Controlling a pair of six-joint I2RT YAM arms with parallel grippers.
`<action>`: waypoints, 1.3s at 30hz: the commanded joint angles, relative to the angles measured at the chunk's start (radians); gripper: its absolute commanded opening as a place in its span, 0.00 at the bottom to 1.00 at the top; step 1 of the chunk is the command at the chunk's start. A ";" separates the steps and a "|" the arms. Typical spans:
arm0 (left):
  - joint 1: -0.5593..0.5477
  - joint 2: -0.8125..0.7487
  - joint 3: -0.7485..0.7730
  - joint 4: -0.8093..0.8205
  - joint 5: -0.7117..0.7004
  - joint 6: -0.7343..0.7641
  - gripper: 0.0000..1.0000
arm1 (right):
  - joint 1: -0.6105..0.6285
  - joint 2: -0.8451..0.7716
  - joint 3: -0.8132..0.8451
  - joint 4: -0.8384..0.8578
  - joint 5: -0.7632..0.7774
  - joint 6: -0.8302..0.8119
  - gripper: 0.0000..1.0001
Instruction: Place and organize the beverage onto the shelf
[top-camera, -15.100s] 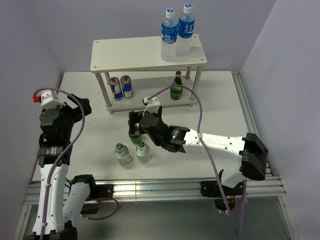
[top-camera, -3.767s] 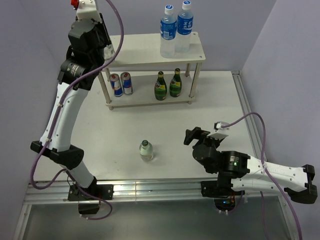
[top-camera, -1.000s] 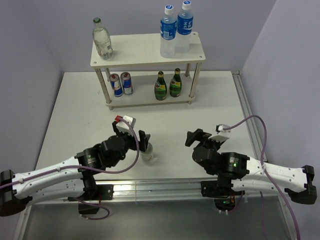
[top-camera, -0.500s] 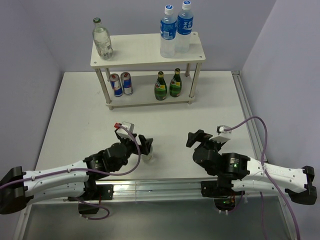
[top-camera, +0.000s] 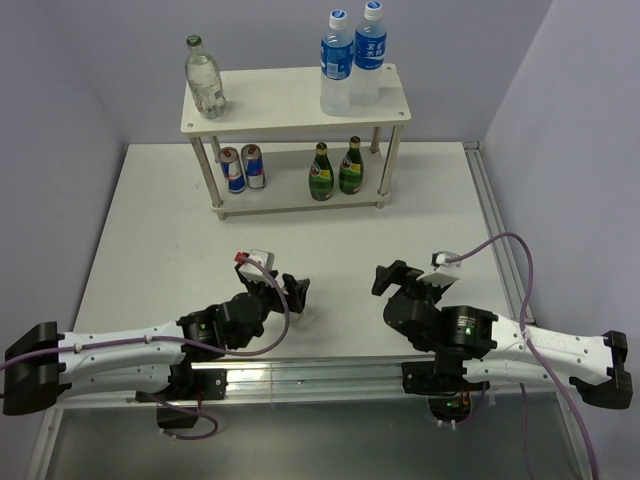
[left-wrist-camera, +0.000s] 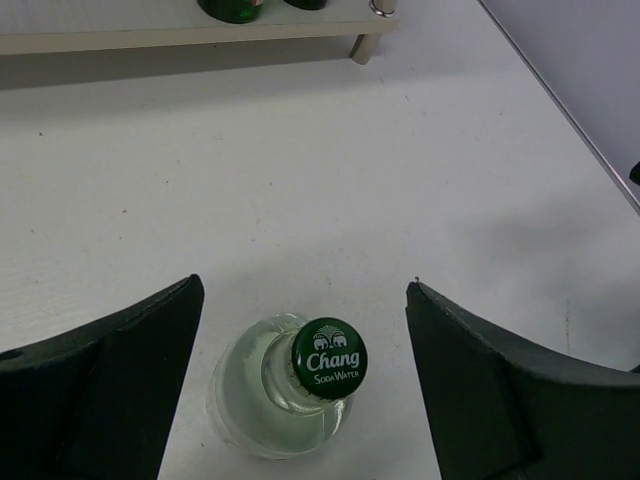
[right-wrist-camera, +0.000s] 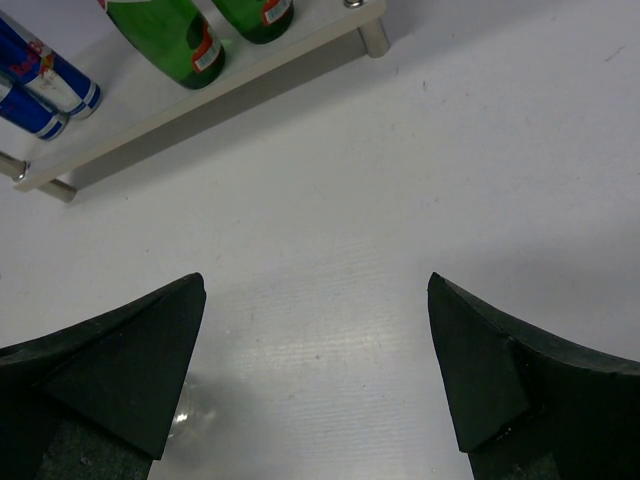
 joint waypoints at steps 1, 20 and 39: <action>-0.011 0.028 0.026 0.027 -0.056 -0.005 0.88 | 0.005 0.007 -0.008 0.009 0.030 0.027 0.99; -0.059 0.174 0.091 0.021 -0.194 -0.022 0.43 | 0.006 -0.004 -0.025 0.002 0.027 0.033 0.99; -0.077 0.192 0.327 -0.177 -0.361 0.123 0.00 | 0.005 -0.016 -0.039 0.006 0.032 0.038 0.99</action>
